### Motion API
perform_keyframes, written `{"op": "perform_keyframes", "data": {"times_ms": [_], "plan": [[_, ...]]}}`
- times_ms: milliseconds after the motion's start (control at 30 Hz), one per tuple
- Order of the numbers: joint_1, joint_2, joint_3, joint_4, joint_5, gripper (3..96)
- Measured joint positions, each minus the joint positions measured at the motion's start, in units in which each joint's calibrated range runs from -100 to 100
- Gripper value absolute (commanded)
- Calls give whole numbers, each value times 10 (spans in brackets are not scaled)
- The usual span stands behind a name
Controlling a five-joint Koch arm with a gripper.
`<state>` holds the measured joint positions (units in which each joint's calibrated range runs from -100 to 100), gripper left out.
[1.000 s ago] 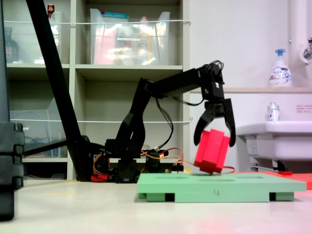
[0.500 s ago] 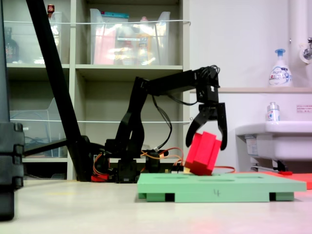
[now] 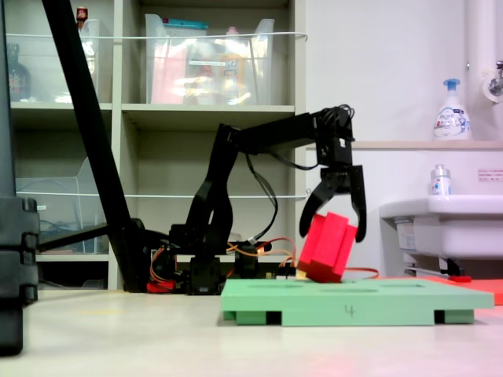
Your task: Put the cross columnar block into the corresponding hole
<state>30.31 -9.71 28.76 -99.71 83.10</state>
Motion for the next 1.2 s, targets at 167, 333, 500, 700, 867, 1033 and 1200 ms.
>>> {"op": "perform_keyframes", "data": {"times_ms": [167,333,500,700,867,1033,1200], "plan": [[-4,51,45,-1,0,423],[-5,114,81,0,0,424],[-5,130,87,0,-5,426],[-10,160,103,-1,-19,449],[-19,178,111,-1,-25,465],[-23,193,114,-2,-38,470],[-25,202,117,4,-56,470]]}}
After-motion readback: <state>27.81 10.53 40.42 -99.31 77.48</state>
